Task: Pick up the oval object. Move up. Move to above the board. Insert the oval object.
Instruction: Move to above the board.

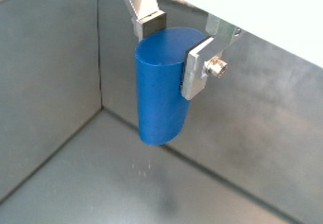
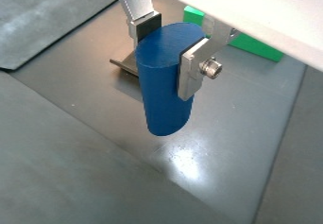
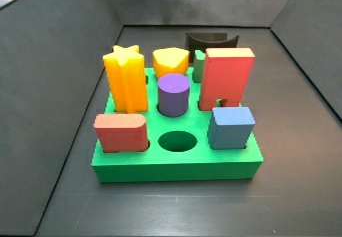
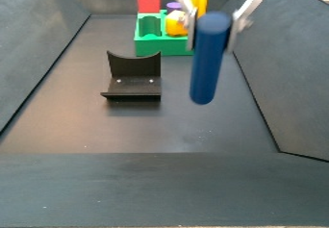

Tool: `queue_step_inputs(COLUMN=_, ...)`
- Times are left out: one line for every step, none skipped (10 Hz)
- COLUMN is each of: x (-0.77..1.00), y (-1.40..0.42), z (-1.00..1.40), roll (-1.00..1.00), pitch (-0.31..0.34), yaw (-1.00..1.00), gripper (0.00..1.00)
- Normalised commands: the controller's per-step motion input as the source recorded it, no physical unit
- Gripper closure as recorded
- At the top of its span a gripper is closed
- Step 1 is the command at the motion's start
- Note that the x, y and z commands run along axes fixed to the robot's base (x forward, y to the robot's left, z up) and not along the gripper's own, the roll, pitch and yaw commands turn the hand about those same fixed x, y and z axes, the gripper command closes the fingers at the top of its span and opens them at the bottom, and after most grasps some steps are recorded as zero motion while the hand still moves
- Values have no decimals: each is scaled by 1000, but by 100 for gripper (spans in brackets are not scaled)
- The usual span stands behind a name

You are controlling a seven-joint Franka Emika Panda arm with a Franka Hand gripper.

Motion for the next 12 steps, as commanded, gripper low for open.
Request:
queue_step_inputs(x=-171, y=211, z=1000, roll=3, pitch=45, yaw=-40, gripper=100)
queue_step_inputs(x=-151, y=192, z=1000, roll=-8, pitch=52, yaw=-38, gripper=100)
queue_step_inputs(x=-128, y=174, z=1000, roll=-15, pitch=63, yaw=-39, gripper=100)
queue_step_inputs(x=-85, y=138, z=916, roll=-22, pitch=74, yaw=-37, gripper=100)
queue_step_inputs(x=-44, y=97, z=752, roll=-29, pitch=83, yaw=-35, gripper=100)
queue_step_inputs(x=-20, y=68, z=585, roll=-30, pitch=90, yaw=-35, gripper=100)
queue_step_inputs(x=-10, y=50, z=414, roll=-28, pitch=95, yaw=-32, gripper=100)
queue_step_inputs(x=-6, y=35, z=194, roll=-20, pitch=89, yaw=-29, gripper=100)
queue_step_inputs(x=40, y=-1000, z=70, roll=-107, pitch=292, yaw=654, gripper=100)
queue_step_inputs(x=42, y=-1000, z=70, roll=-57, pitch=255, yaw=602, gripper=100)
queue_step_inputs(x=40, y=-1000, z=73, roll=-12, pitch=201, yaw=494, gripper=100)
queue_step_inputs(x=37, y=-1000, z=72, roll=-3, pitch=84, yaw=269, gripper=100)
